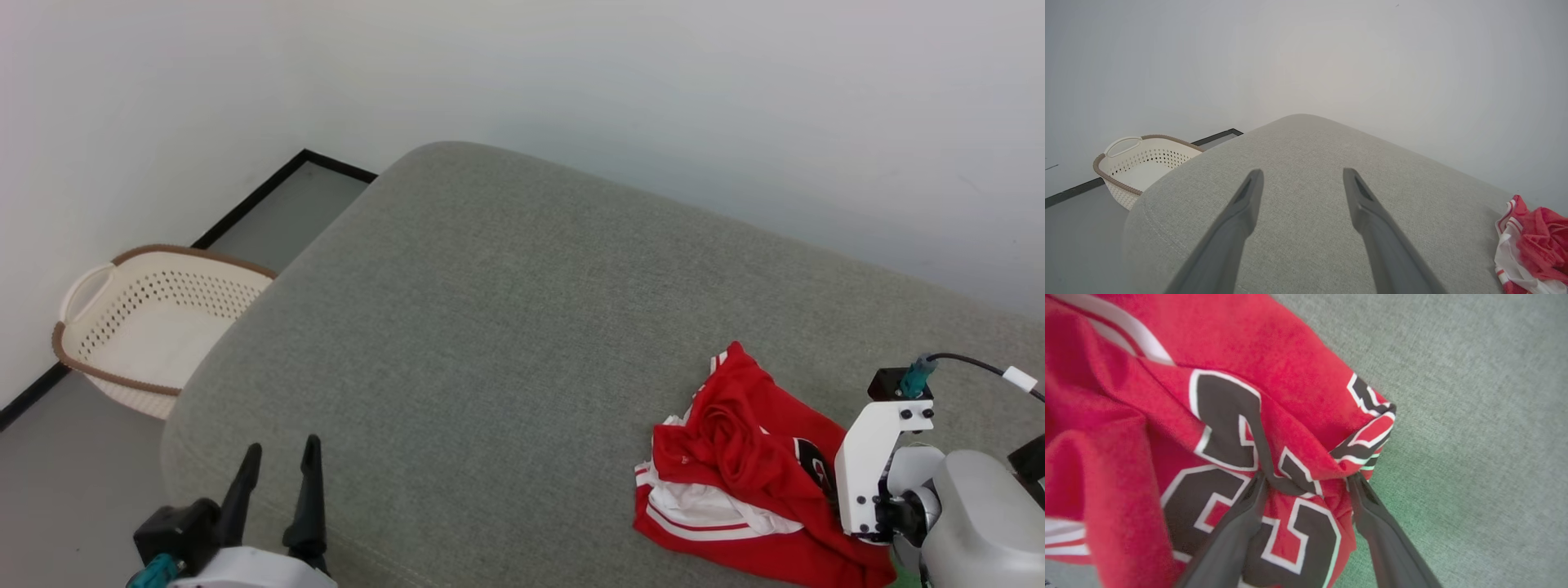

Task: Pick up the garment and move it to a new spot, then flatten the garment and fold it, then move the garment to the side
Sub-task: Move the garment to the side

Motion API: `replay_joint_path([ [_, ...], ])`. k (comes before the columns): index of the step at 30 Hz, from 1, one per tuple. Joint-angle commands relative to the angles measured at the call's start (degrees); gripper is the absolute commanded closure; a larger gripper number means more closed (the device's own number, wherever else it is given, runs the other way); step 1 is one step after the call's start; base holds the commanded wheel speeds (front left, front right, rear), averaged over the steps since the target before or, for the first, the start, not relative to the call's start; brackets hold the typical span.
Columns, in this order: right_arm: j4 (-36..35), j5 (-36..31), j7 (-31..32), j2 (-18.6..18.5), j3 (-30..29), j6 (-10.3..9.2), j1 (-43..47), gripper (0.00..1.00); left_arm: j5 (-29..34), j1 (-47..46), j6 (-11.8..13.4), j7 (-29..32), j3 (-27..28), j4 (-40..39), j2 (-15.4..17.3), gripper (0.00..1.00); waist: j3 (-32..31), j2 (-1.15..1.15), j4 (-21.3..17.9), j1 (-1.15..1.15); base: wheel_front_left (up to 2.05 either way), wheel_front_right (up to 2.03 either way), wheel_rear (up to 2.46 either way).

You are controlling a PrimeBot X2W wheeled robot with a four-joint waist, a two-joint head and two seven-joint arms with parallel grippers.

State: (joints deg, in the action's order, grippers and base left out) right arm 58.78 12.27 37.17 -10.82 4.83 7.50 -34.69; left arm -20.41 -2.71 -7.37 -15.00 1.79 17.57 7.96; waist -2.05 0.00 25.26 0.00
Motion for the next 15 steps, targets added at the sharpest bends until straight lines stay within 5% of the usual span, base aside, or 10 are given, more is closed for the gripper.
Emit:
replay_joint_path([
  [1,1.98,-1.65,0.92,1.22,-1.39,-0.03,0.49,0.00,-0.26,-0.75,-0.15,-0.21,-0.30,0.23,-0.13,0.00,0.32,0.00,0.21,0.00,0.00,0.00,0.00],
  [4,3.78,-4.46,1.03,2.16,-4.58,-0.03,-0.08,0.00,-0.69,-1.05,-0.16,-0.21,-0.66,0.53,-0.22,0.00,0.59,0.00,0.32,0.00,0.00,0.00,0.00],
  [5,4.27,-5.41,0.85,2.33,-5.58,-0.03,-0.22,0.36,-0.75,-1.18,-0.15,-0.21,-0.76,0.55,-0.20,0.00,0.64,0.00,0.36,0.00,0.00,0.00,0.00],
  [6,4.27,-5.41,0.85,2.33,-5.58,-0.03,-0.22,0.36,-0.75,-1.18,-0.15,-0.21,-0.76,0.55,-0.20,0.00,0.64,0.00,0.36,0.00,0.00,0.00,0.00],
  [7,4.69,-6.14,0.76,2.67,-6.47,-0.03,-0.40,1.00,-0.80,-1.27,-0.15,-0.21,-0.87,0.60,-0.19,0.00,0.67,0.00,0.38,0.00,0.00,0.00,0.00],
  [15,4.72,-10.39,-1.33,3.83,-13.59,-0.03,-2.01,1.00,-1.78,-1.08,-0.15,-0.21,-0.74,0.73,0.29,0.00,0.55,0.00,-0.06,0.00,0.00,0.00,0.00],
])
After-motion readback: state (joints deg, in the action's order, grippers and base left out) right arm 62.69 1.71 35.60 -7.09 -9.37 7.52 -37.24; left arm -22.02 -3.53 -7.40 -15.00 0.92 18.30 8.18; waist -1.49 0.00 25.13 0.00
